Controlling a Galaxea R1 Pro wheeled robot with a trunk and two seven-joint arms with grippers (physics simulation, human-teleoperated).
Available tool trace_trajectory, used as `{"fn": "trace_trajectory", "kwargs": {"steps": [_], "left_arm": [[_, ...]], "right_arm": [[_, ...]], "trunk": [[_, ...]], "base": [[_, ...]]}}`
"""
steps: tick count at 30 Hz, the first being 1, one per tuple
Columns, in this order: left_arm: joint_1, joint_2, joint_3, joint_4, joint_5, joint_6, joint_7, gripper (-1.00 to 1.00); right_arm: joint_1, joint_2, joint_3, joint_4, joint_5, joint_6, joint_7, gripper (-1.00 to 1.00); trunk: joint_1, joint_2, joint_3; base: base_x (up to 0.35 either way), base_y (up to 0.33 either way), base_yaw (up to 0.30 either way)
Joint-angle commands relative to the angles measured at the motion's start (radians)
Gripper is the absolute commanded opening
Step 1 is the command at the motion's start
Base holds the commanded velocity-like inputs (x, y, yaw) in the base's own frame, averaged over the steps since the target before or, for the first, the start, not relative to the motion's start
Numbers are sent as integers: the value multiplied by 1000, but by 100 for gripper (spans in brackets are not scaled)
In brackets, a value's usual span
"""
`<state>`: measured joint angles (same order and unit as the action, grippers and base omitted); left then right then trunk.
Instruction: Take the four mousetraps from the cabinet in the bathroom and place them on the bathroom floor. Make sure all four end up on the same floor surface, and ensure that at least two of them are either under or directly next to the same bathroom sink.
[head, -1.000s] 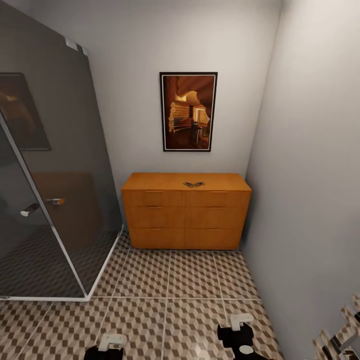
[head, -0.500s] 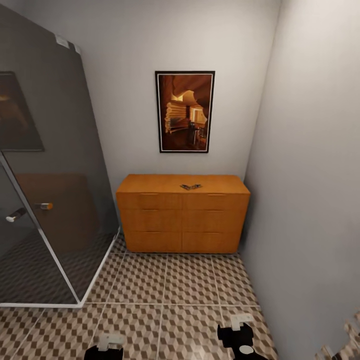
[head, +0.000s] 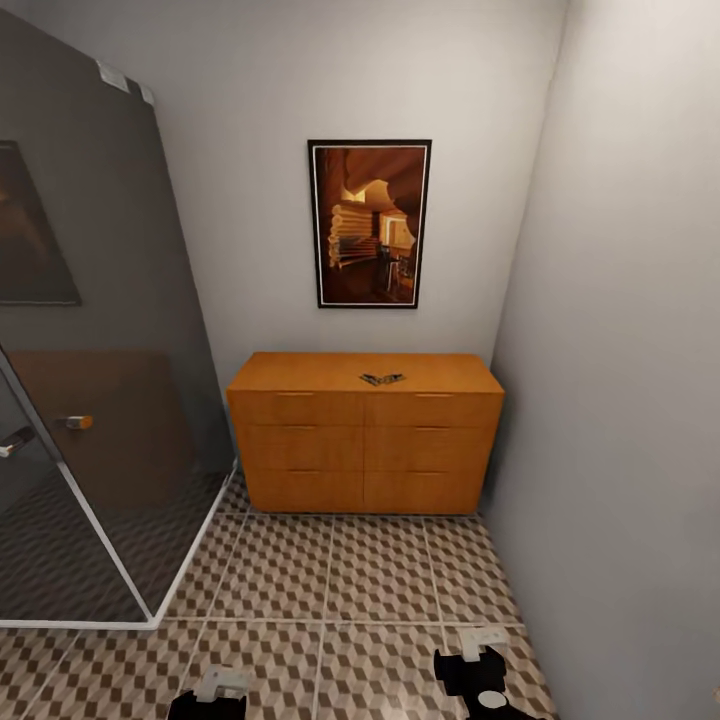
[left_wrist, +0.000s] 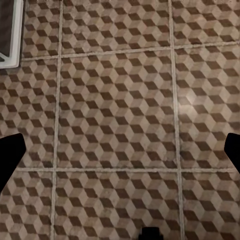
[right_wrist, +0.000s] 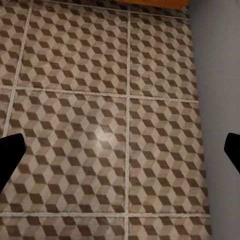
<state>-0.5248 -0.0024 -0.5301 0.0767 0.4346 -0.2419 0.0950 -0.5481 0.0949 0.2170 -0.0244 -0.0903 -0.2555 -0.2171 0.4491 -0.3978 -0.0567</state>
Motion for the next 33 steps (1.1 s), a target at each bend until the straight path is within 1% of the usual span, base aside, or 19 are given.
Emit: {"fn": "trace_trajectory", "kwargs": {"steps": [1,19,33], "left_arm": [[-1,-1,-8,3,7,-5,0,100],[-1,-1,-8,3,7,-5,0,100],[-1,-1,-8,3,7,-5,0,100]], "right_arm": [[-1,0,8,1,-9,-4,-3,100],[-1,-10,8,3,-3,-2,-2,100],[-1,-10,8,3,-3,-3,-2,100]], "trunk": [[1,-2,-2],[1,-2,-2],[1,-2,-2]], "base": [[134,0,0],[134,0,0],[134,0,0]]}}
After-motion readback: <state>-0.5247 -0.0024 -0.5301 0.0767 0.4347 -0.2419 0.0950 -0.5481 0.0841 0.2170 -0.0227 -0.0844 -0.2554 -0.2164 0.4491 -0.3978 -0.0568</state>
